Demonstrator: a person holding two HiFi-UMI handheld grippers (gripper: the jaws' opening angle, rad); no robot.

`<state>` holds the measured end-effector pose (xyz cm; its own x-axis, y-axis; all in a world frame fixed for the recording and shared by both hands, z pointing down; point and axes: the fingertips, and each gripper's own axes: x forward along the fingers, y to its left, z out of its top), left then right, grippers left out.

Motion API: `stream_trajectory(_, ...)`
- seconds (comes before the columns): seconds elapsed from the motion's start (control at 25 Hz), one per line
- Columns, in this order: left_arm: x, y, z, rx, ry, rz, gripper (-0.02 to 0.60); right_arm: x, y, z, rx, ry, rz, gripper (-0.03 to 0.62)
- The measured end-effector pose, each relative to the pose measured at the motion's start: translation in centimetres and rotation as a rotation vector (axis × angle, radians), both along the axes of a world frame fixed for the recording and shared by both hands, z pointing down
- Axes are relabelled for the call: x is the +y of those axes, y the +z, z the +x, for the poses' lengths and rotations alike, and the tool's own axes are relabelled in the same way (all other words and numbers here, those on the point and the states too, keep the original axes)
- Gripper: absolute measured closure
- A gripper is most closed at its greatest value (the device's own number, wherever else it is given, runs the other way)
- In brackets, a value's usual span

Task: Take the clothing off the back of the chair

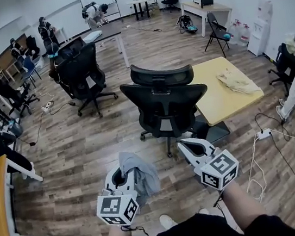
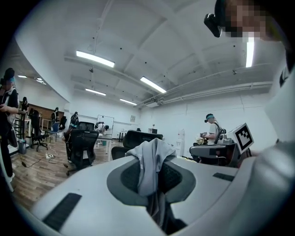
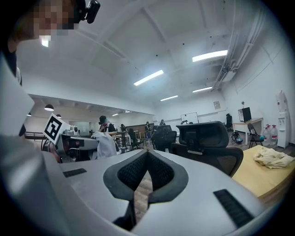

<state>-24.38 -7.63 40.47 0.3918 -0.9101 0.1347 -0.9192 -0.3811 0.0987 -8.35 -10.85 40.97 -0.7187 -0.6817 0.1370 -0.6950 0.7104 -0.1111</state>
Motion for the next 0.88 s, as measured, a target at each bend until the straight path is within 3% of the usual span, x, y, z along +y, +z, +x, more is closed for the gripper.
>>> stream_trajectory(0.28, 2.3, 1.3, 5.4, 0.036, -0.042, -0.023, 0.535, 2.1, 1.0, 5.0, 0.025, -0.058, -0.013, 0.582)
stream_trajectory(0.88, 6.0, 1.6, 17.7, 0.02, -0.007, -0.03, 0.535, 5.9, 1.4, 14.5, 0.012, -0.075, -0.018, 0.582)
